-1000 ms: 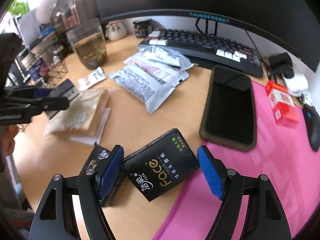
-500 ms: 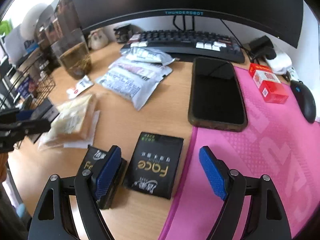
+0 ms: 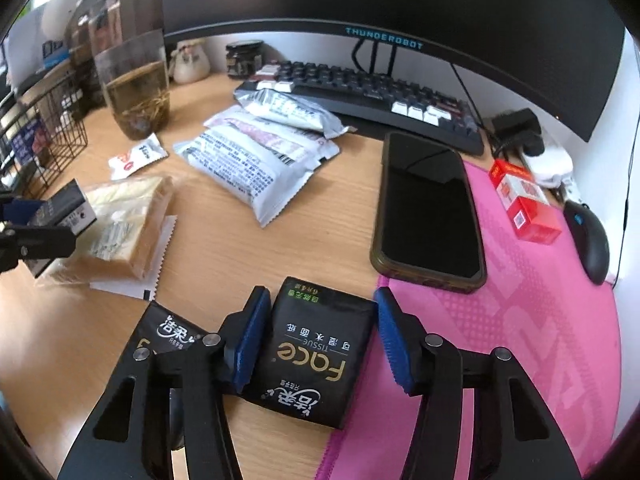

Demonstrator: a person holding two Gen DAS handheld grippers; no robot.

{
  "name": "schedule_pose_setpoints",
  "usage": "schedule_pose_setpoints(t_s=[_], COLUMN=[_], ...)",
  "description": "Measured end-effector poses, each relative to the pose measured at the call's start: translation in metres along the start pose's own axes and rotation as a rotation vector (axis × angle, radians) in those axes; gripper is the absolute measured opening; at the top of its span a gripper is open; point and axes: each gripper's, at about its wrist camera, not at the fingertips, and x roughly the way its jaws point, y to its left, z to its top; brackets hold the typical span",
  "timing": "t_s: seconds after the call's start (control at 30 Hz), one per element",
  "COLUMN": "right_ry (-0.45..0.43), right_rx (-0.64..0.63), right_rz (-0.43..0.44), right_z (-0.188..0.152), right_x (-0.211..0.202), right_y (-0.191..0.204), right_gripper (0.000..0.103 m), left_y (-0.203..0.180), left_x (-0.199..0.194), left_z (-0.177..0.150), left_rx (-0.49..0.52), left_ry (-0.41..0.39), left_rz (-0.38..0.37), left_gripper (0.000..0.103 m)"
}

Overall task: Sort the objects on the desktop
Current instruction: 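Carry both tissue packs to the wire basket and open both tools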

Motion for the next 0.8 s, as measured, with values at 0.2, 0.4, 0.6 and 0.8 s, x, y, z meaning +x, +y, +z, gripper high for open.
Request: schedule_pose_setpoints(t_s=[0.2, 0.4, 0.6, 0.8], right_ry=[-0.024, -0.091, -0.170, -0.222], right_rx=[0.019, -0.032, -0.169, -0.336], right_rz=[0.052, 0.134, 0.320, 0.493], right_z=[0.009, 0.035, 0.081, 0.126], right_x=[-0.019, -0.057, -0.097, -0.124], right_y=[0.000, 0.035, 0.125, 0.261], right_gripper=[0.053, 0.053, 0.051, 0.049], left_y=[0.006, 0.025, 0.080, 0.173], left_x=[-0.031, -0.075, -0.142, -0.182], left_z=[0.004, -0.003, -0.024, -0.059], left_rx=[-0.012, -0.048, -0.162, -0.361], left_ry=[-0.067, -0.145, -0.259, -0.297], left_rz=[0.010, 0.031, 0.103, 0.234], left_gripper=[0.052, 0.052, 0.052, 0.052])
